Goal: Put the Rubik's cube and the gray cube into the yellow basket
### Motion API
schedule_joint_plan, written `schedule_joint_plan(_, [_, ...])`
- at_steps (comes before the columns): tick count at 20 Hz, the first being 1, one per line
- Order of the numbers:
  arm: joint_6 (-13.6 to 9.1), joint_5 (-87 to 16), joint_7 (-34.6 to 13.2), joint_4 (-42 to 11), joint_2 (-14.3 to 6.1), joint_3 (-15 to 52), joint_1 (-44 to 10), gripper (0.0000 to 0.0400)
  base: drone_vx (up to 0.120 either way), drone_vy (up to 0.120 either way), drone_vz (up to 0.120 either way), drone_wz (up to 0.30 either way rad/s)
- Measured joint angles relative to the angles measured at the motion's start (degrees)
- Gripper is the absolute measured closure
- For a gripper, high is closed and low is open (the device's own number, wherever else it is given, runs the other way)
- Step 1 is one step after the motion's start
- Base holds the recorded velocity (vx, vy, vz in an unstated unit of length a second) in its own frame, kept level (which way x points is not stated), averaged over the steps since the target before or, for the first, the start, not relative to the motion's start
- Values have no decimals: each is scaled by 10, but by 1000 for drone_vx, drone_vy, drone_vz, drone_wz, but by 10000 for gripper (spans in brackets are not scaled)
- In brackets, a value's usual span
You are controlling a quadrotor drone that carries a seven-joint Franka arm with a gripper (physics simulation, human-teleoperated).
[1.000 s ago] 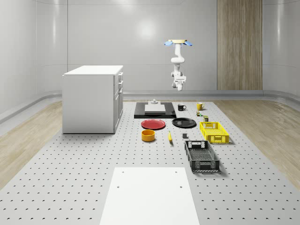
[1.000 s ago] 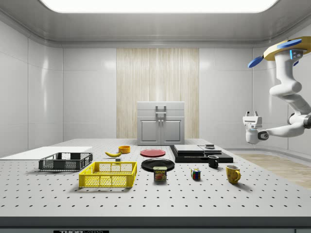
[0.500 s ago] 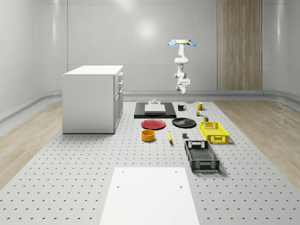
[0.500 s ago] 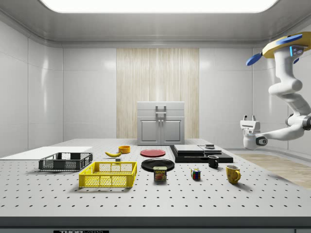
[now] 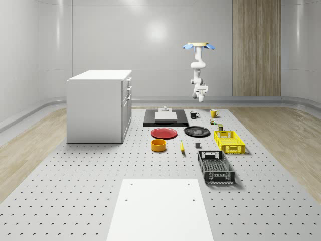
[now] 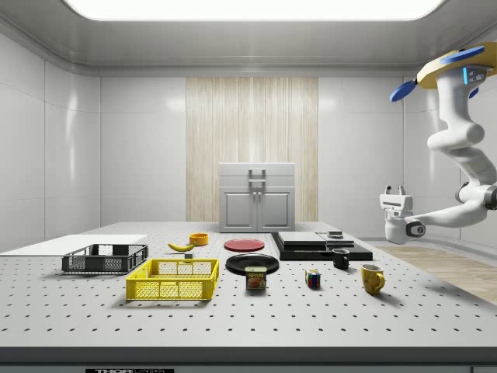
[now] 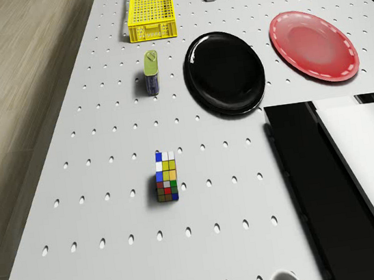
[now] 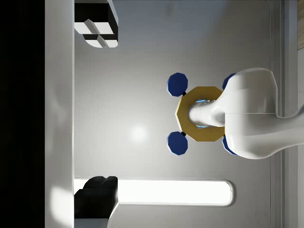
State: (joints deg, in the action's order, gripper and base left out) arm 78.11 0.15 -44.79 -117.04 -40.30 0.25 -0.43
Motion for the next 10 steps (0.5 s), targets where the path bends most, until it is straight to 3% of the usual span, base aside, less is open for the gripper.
schedule_joint_plan(10, [4, -1, 0, -2, -3, 1, -1, 0, 120, 120, 0, 0])
